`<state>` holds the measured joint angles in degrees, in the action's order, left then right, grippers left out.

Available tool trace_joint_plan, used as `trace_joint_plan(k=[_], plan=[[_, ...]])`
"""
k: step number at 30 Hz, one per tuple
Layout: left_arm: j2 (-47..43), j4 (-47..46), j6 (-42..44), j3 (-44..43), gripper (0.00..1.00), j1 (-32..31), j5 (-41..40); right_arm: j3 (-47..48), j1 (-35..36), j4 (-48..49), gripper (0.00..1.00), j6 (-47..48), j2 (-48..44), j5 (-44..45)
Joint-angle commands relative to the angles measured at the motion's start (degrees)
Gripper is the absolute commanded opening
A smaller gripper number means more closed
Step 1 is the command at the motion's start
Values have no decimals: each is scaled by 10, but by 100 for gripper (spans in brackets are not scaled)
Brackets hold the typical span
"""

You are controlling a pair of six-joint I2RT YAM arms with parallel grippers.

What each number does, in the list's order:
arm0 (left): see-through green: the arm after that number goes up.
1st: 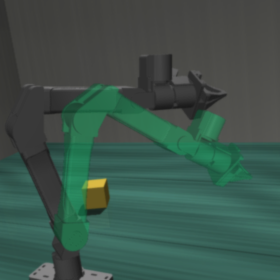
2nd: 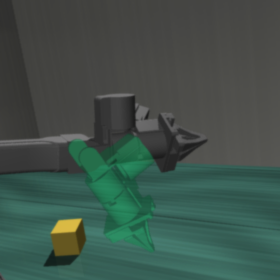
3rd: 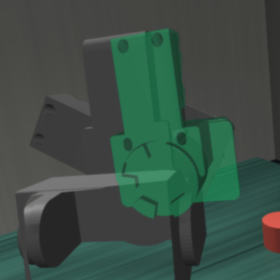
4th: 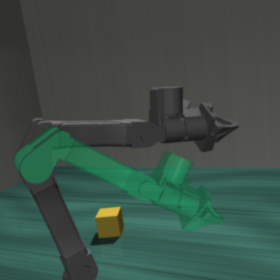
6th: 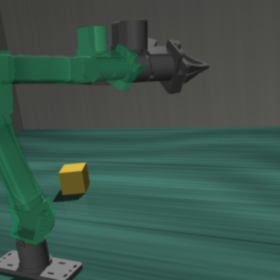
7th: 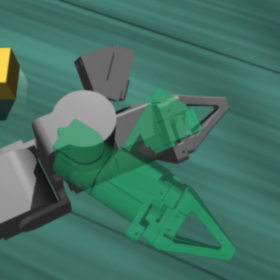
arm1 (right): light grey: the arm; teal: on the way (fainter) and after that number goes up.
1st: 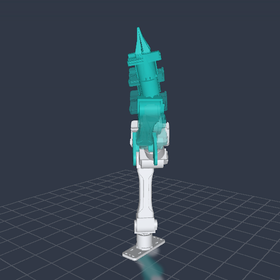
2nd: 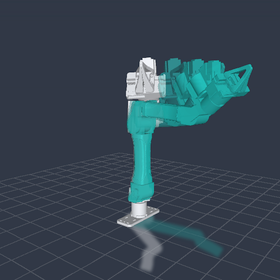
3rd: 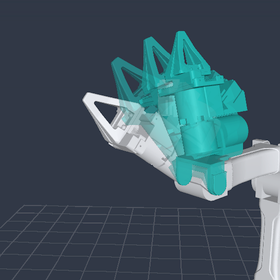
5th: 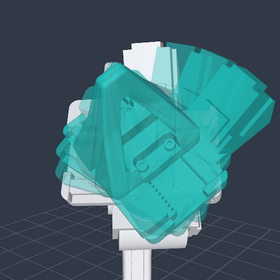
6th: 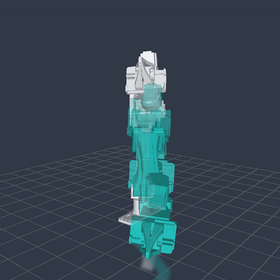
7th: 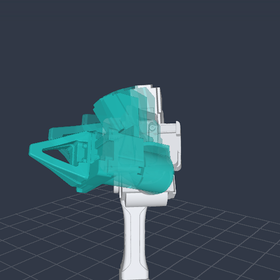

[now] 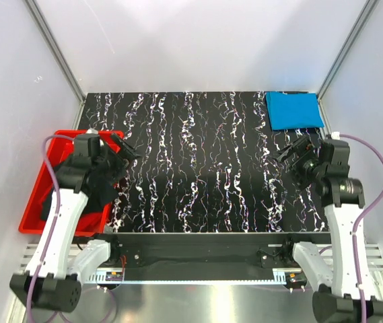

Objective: Fold and stack the t-shirts
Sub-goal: Grab the tshirt from the pile

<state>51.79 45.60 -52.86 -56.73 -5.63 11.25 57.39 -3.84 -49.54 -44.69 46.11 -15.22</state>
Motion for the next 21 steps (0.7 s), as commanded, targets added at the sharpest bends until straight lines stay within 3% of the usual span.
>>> trace_joint_plan(k=[1,3,5,7,9,10,11,12,16,21], plan=[[46,153,94,-48,99,34,30,80,2,-89,100,82,67,6],[67,190,142,-73,99,55,39,105,2,-114,100,130,100,-37],[68,219,131,-77,99,82,-6,125,2,-139,100,161,144,-83],[33,173,125,-69,99,91,-37,87,0,-121,100,177,165,-209],[22,139,120,-66,99,91,-56,36,1,-19,100,154,160,-379],[23,129,116,-69,99,92,-99,-34,0,40,100,115,141,-426],[44,135,105,-75,99,96,-129,-69,0,155,100,15,133,-464],[59,142,105,-91,99,102,-148,-90,0,176,100,-10,132,-498],[140,143,127,-102,97,153,-235,-18,10,53,100,88,150,-452],[210,99,136,-84,82,235,-242,114,27,-88,100,219,171,-367]])
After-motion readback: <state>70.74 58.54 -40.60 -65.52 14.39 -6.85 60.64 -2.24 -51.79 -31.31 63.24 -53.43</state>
